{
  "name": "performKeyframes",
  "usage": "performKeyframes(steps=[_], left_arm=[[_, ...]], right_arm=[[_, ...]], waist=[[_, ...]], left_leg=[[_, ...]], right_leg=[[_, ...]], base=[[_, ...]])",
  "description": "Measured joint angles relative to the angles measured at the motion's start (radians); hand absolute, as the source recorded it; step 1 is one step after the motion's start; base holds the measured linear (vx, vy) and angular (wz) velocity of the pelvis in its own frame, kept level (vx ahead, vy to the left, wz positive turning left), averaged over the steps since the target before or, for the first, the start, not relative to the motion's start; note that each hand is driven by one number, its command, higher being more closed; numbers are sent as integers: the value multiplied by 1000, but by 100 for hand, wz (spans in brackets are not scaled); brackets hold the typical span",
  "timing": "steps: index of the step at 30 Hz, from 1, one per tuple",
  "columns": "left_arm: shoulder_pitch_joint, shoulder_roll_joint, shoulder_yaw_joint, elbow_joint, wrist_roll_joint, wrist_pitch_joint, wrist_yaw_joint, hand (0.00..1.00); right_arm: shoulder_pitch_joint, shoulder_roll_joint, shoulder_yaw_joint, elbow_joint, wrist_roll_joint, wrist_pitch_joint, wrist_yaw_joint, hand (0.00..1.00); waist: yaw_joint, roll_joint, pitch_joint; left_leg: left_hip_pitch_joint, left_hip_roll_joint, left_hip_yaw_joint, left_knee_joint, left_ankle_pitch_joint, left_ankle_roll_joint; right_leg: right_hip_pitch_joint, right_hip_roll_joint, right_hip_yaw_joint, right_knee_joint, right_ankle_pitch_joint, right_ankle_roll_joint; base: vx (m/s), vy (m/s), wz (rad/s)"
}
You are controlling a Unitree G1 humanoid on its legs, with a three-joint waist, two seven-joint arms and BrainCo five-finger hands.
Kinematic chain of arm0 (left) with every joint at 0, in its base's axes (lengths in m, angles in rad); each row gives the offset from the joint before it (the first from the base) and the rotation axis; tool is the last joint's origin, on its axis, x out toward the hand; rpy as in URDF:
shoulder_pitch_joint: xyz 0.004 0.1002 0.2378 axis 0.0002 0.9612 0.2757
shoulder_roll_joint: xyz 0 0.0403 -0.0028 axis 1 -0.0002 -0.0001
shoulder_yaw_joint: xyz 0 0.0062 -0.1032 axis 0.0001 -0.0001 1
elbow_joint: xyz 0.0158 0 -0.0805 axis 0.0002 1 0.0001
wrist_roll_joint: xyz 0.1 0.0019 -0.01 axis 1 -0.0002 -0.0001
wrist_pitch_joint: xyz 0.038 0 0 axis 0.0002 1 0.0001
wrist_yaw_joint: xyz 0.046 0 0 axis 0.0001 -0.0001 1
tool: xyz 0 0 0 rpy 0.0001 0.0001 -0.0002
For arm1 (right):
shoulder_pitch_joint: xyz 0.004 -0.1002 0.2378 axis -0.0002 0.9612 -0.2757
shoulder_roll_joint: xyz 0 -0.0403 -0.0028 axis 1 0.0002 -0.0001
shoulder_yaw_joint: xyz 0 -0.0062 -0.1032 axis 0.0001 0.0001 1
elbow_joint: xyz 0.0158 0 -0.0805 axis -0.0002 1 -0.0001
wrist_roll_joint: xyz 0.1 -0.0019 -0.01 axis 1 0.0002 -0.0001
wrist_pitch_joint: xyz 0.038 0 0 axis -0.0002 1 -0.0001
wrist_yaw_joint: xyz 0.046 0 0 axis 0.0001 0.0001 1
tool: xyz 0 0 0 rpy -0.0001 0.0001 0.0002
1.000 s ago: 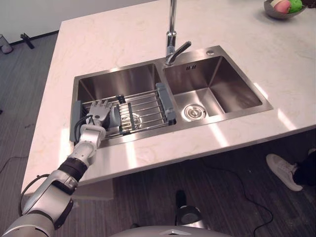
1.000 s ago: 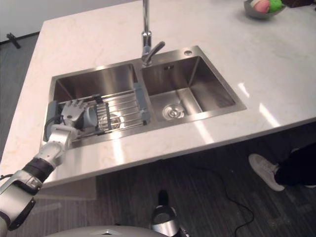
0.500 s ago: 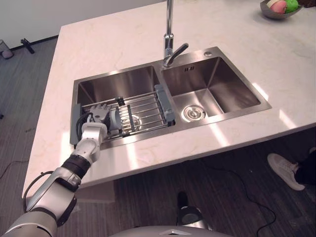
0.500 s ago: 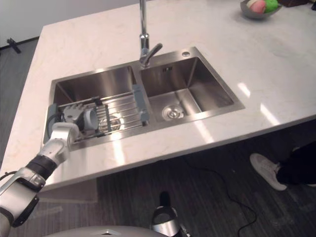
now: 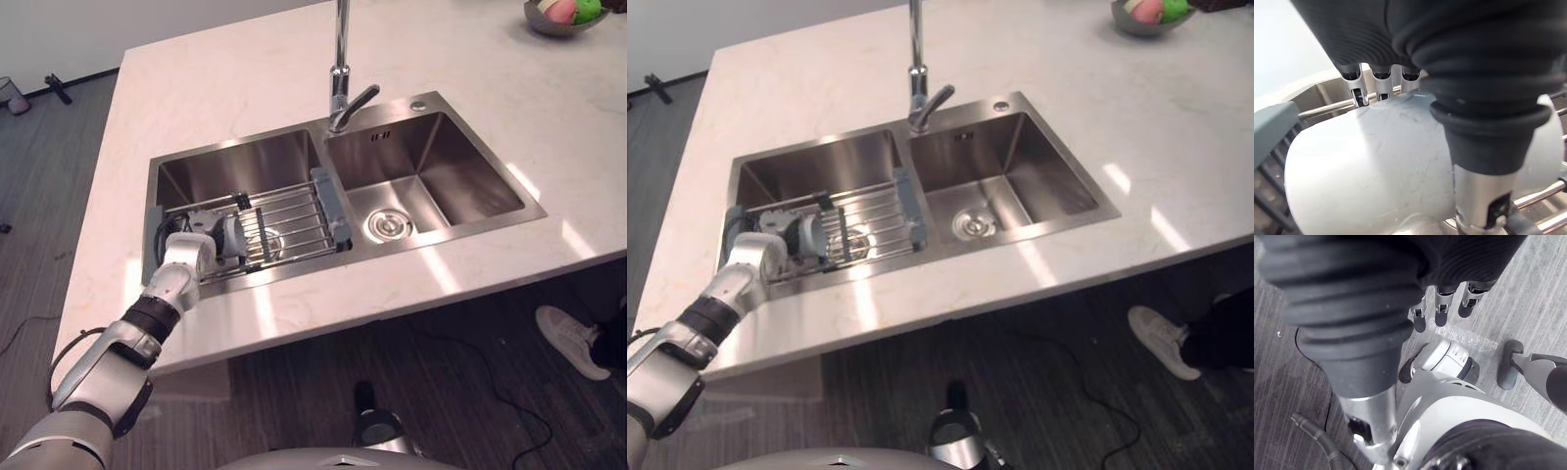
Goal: Walk over to the sink, pick up the cup, carry it to the dishwasher, place the cup inside the dishwasher, then close the dishwasher door
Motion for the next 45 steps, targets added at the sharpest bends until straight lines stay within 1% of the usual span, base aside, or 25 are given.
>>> performKeyframes(steps=[2,4,5,7,11,12,13,15,16,17,18,19,20,22,23,25,28,29,30,31,34,37,39,42,45], left_arm=[[-2,17,-8,-5,-29,-27,1,100],[-15,43,-36,-9,-88,-73,4,100],[-16,48,-38,-9,-105,-86,9,100],[-17,71,-51,-18,-161,-132,31,100],[-15,108,-73,-20,-266,-200,84,100],[-15,112,-75,-21,-283,-208,93,100],[-15,123,-83,-23,-344,-226,140,100],[-3,137,-90,-29,-404,-243,194,100],[8,149,-98,-30,-469,-269,250,100],[21,155,-105,-43,-550,-310,308,100],[33,153,-103,-56,-580,-332,339,100],[52,152,-92,-90,-640,-389,401,100],[58,152,-84,-98,-663,-411,414,100],[90,149,-49,-107,-718,-479,484,100],[102,147,-35,-110,-721,-493,498,100],[158,141,27,-141,-736,-548,554,100],[195,141,77,-199,-733,-593,591,100],[198,141,89,-212,-733,-597,596,100],[201,141,119,-228,-733,-604,610,100],[203,142,139,-237,-733,-605,622,100],[209,144,203,-268,-733,-607,658,100],[210,145,261,-324,-748,-614,682,100],[210,145,292,-357,-780,-621,699,100],[210,145,371,-404,-873,-642,717,100],[210,143,468,-410,-1025,-667,722,100]], right_arm=[[0,0,0,0,0,-2,0,0],[0,0,2,0,0,-11,1,0],[0,0,2,-1,0,-15,2,0],[0,0,10,-1,0,-19,2,0],[0,-1,10,-1,0,-26,2,0],[0,-1,10,-1,0,-29,2,0],[0,-1,12,-1,1,-37,2,0],[0,-1,16,-1,2,-38,2,0],[0,-1,17,-1,7,-38,3,0],[-1,-1,17,-2,16,-38,5,0],[-2,0,18,-2,26,-38,7,0],[-2,4,19,-1,35,-36,19,0],[-2,4,19,-1,35,-36,21,0],[-1,5,18,0,42,-36,34,0],[-1,4,18,1,44,-36,39,0],[-1,5,15,3,50,-36,45,0],[0,6,-3,12,50,-36,53,0],[0,6,-5,14,50,-36,59,0],[0,8,-23,26,49,-36,73,0],[0,8,-29,36,48,-36,83,0],[1,8,-34,41,40,-36,87,0],[1,13,-43,40,36,-36,89,0],[1,20,-45,39,36,-36,89,0],[1,30,-62,36,31,-35,90,0],[1,36,-71,34,30,-35,91,0]], waist=[[0,0,0],[0,1,0],[0,1,1],[-1,6,4],[1,13,9],[2,14,10],[4,15,13],[8,13,18],[11,11,20],[13,13,21],[13,9,25],[15,0,35],[15,-2,37],[15,-5,41],[15,-5,41],[19,-4,41],[36,-5,41],[41,-5,41],[58,-5,41],[65,-6,40],[89,-10,38],[105,-19,34],[105,-25,31],[109,-33,26],[112,-35,19]], left_leg=[[0,0,0,0,0,0],[-1,0,0,-1,0,0],[-1,0,0,-2,0,0],[-1,-1,0,-3,-2,0],[0,-3,-1,-4,-4,1],[0,-3,-1,-4,-4,1],[0,-6,-2,-4,-4,1],[0,-8,-2,-4,-4,1],[0,-9,-2,-4,-4,2],[0,-9,-2,-4,-4,2],[-1,-9,-2,-4,-4,2],[-1,-9,-2,-4,-4,2],[-1,-9,-2,-4,-4,2],[-1,-9,-2,-4,-4,2],[-1,-9,-2,-3,-4,2],[-3,-11,-4,-1,-2,3],[-17,-22,-28,0,11,7],[-20,-24,-30,0,16,8],[-23,-27,-39,-1,20,14],[-23,-27,-50,-1,22,14],[-23,-28,-63,-3,26,18],[-27,-29,-75,-7,32,19],[-28,-28,-79,-12,38,20],[-27,-26,-79,-20,44,18],[-27,-22,-79,-21,45,17]], right_leg=[[0,0,-1,0,0,0],[0,0,-1,0,0,0],[0,-1,-1,0,0,0],[0,-1,-2,0,0,1],[0,-1,-4,0,-3,5],[0,-1,-4,0,-3,5],[-1,-2,-4,0,-3,5],[-1,-4,-5,0,-4,5],[-1,-4,-6,0,-4,5],[-1,-5,-7,0,-4,6],[-2,-5,-7,0,-4,6],[-2,-5,-8,0,-4,6],[-2,-6,-9,0,-4,6],[-3,-8,-9,0,-4,6],[-3,-8,-9,0,-4,6],[-4,-9,-10,0,-4,6],[-1,-17,-34,0,-4,6],[-1,-20,-38,0,-4,6],[4,-23,-50,0,-3,6],[8,-23,-56,0,-3,6],[16,-25,-60,0,-1,3],[15,-26,-64,0,2,2],[15,-26,-69,0,2,1],[12,-24,-79,0,5,-2],[10,-20,-80,0,8,-5]], base=[[0,0,0],[0,0,0],[0,0,0],[0,0,0],[0,0,2],[0,0,6],[0,0,5],[0,0,2],[0,0,0],[0,0,0],[0,0,0],[0,0,0],[0,0,0],[0,0,0],[0,0,-3],[0,0,0],[-12,-1,21],[-56,-6,34],[-54,-7,26],[-53,-5,26],[-59,-2,16],[-72,-9,7],[-53,-14,6],[-17,-9,-1],[0,-2,-1]])
